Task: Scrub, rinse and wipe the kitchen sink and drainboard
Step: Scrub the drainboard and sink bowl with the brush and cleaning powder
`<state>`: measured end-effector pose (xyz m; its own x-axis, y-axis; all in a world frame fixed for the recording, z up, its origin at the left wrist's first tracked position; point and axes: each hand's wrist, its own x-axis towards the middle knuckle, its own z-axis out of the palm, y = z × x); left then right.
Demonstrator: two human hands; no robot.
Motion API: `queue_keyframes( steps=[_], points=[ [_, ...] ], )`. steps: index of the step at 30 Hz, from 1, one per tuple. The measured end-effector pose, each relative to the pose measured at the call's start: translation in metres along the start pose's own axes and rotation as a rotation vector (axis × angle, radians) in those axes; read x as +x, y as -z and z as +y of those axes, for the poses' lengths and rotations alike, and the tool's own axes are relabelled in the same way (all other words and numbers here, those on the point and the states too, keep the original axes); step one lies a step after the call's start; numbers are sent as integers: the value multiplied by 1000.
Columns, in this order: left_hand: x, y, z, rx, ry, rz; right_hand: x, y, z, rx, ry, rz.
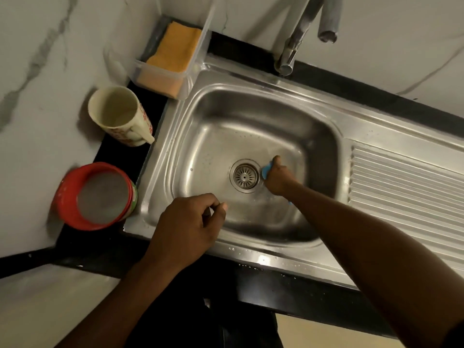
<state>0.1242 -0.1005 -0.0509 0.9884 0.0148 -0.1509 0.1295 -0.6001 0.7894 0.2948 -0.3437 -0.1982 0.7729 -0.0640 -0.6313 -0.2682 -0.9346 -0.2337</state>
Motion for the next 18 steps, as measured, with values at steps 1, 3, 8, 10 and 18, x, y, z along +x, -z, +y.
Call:
queue_keyframes(
  steps=[1,3,8,10,18],
  points=[
    [-7,1,6,-7,-2,12,-9,6,2,-7,4,-18],
    [-18,4,17,-24,-12,23,-23,21,7,32,18,-22],
    [-48,6,42,-20,-27,125,-84,59,17,268,161,105],
    [-64,7,51,-25,-26,177,-115,67,22,349,245,155],
    [-121,19,71,-90,28,337,-225,62,18,522,610,215]
  ],
)
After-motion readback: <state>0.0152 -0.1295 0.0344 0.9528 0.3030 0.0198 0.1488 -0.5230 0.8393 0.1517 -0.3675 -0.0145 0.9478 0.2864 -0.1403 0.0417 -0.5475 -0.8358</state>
